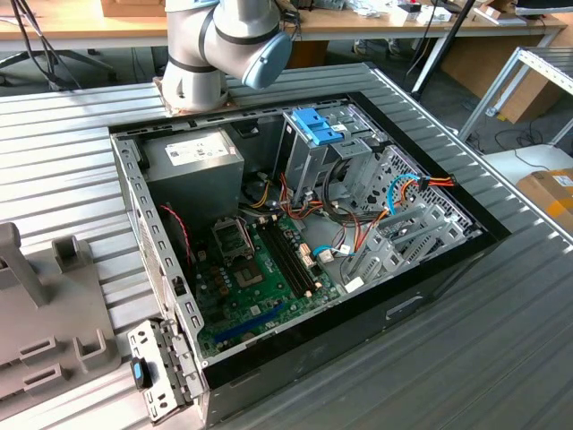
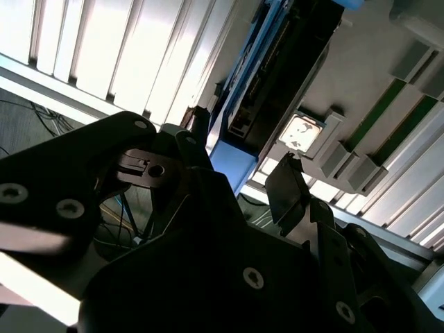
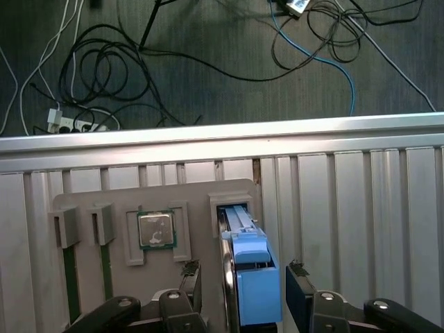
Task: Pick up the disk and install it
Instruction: 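Pick up the disk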
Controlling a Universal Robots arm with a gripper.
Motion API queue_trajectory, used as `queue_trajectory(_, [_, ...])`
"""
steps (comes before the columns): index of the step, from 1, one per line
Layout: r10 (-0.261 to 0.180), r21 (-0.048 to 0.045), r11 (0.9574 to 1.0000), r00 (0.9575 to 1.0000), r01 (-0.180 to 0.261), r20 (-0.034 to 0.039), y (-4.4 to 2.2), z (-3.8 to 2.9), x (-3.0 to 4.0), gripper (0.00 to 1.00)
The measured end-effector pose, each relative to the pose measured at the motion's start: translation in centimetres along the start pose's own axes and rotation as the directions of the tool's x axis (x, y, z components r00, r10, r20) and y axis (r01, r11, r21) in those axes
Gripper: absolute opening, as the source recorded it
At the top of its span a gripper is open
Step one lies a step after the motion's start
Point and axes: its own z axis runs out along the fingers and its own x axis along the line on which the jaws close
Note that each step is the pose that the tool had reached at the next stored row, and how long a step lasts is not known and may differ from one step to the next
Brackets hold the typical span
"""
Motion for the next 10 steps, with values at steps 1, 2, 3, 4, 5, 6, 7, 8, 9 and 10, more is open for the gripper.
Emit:
queue_trajectory(1, [0.0,0.0001,1.0,1.0,0.0,0.0001,0.0,0.0,0.0,0.6])
queue_trajectory(2, [0.0,0.0,1.0,1.0,0.0,0.0,-0.06,0.0,-0.03,0.6])
queue_trajectory(3, [0.0,0.0001,1.0,1.0,0.0,0.0001,-0.08,0.01,-0.06,0.6])
queue_trajectory(4, [0.0,0.0,1.0,1.0,0.0,0.0,-0.08,0.01,-0.08,0.6])
queue_trajectory(5, [0.0,0.0,1.0,1.0,0.0,0.0001,-0.08,0.01,-0.09,0.6])
queue_trajectory(6, [0.0,0.0001,1.0,1.0,0.0,0.0001,-0.08,0.01,-0.13,0.6])
queue_trajectory(7, [0.0,0.0001,1.0,1.0,0.0,0.0001,-0.07,0.02,-0.19,0.6])
queue_trajectory(8, [0.0,0.0,1.0,1.0,0.0,0.0,-0.07,0.01,-0.2,0.6])
queue_trajectory(9, [0.0,0.0,1.0,1.0,0.0,0.0,-0.07,0.01,-0.2,0.6])
queue_trajectory(10, [0.0,0.0,1.0,1.0,0.0,0.0,-0.07,0.01,-0.22,0.6])
